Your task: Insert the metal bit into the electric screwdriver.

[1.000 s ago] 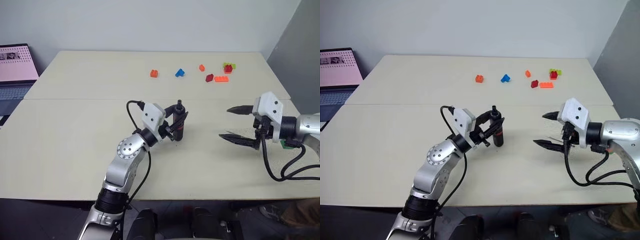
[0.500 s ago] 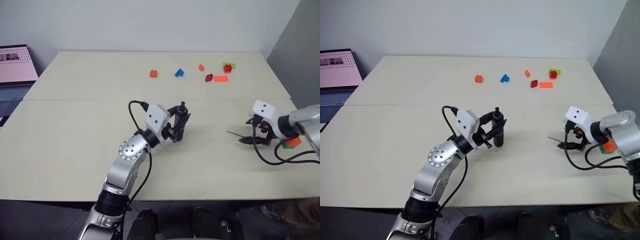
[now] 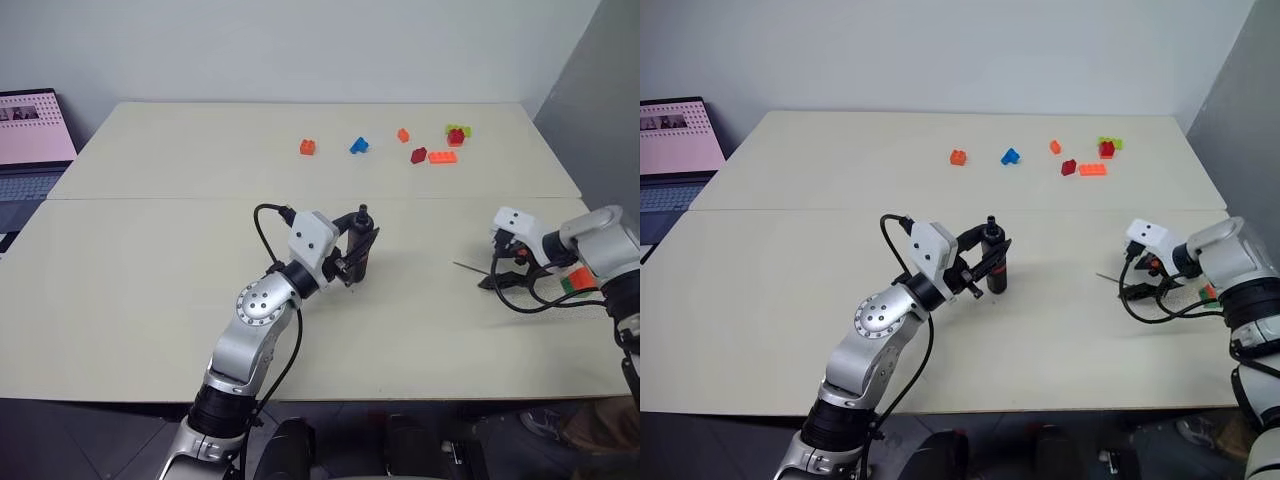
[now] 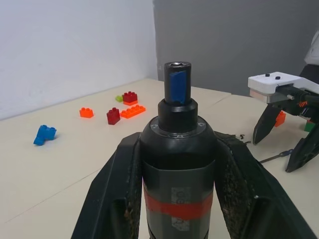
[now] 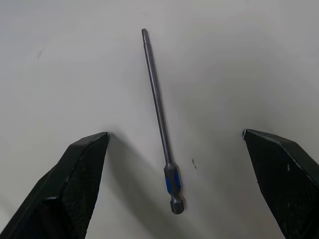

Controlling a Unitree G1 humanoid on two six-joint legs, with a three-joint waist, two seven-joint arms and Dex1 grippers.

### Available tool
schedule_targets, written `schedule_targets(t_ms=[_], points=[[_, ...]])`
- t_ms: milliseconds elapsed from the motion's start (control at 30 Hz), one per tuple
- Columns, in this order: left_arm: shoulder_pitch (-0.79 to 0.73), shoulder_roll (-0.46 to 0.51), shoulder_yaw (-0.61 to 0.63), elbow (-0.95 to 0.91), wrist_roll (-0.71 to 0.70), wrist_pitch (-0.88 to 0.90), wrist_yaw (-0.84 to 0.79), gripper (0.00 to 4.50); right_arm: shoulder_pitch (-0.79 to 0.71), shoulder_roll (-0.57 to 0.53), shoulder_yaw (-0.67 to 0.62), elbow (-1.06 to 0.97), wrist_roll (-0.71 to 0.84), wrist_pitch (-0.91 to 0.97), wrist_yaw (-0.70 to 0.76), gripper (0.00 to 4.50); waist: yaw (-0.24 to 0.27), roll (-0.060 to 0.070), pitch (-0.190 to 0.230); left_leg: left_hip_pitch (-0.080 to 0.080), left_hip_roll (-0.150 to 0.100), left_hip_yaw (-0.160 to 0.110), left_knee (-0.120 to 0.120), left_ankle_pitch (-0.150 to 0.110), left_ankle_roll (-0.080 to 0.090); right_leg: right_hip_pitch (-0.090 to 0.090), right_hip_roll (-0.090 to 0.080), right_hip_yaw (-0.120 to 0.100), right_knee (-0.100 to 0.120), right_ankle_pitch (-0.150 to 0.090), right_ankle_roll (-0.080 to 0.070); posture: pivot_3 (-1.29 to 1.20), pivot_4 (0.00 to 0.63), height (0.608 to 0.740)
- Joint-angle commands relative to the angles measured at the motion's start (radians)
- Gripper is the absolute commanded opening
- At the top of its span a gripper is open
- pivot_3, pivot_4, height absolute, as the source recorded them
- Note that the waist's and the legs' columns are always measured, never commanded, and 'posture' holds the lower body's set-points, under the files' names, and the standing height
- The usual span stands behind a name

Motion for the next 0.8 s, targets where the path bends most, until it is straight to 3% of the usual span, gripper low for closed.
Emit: schedule_targets(t_ms=[33,400,500,800], points=[[0.014,0.007,0.007,-0.017,0.02,0.009,0.014,1.64,-0.023,0.021,0.007,0.055,-0.037,-0.011,0.035,4.15,-0.001,0.0,0.0,0.0,0.0,0.0,0.0,0.0,0.0,0.0,0.0,0.0,0.0,0.0,0.0,0.0,0.15,0.74],[0.017,0.011,0.011,-0.017,0.022,0.011,0.019,1.64,-0.043,0.056,-0.009,0.118,-0.08,-0.034,0.074,4.15,-0.001,0.0,-0.001,0.003,0.0,0.0,0.0,0.0,0.0,0.003,0.0,0.0,0.0,0.0,0.0,0.0,0.15,0.74],[0.015,0.01,0.012,-0.015,0.023,0.009,0.021,1.64,-0.041,0.063,-0.032,0.115,-0.075,-0.067,0.06,3.77,-0.001,0.0,-0.001,0.003,0.0,0.0,0.0,0.0,0.0,0.003,0.0,0.0,0.0,0.0,0.0,0.0,0.15,0.74],[0.014,0.011,0.011,-0.013,0.021,0.01,0.023,1.64,-0.015,0.059,-0.087,0.089,-0.072,-0.057,0.038,3.77,-0.004,0.0,-0.001,0.004,0.0,0.0,0.0,0.0,0.0,0.003,0.0,0.001,0.0,0.0,0.0,0.0,0.15,0.74]])
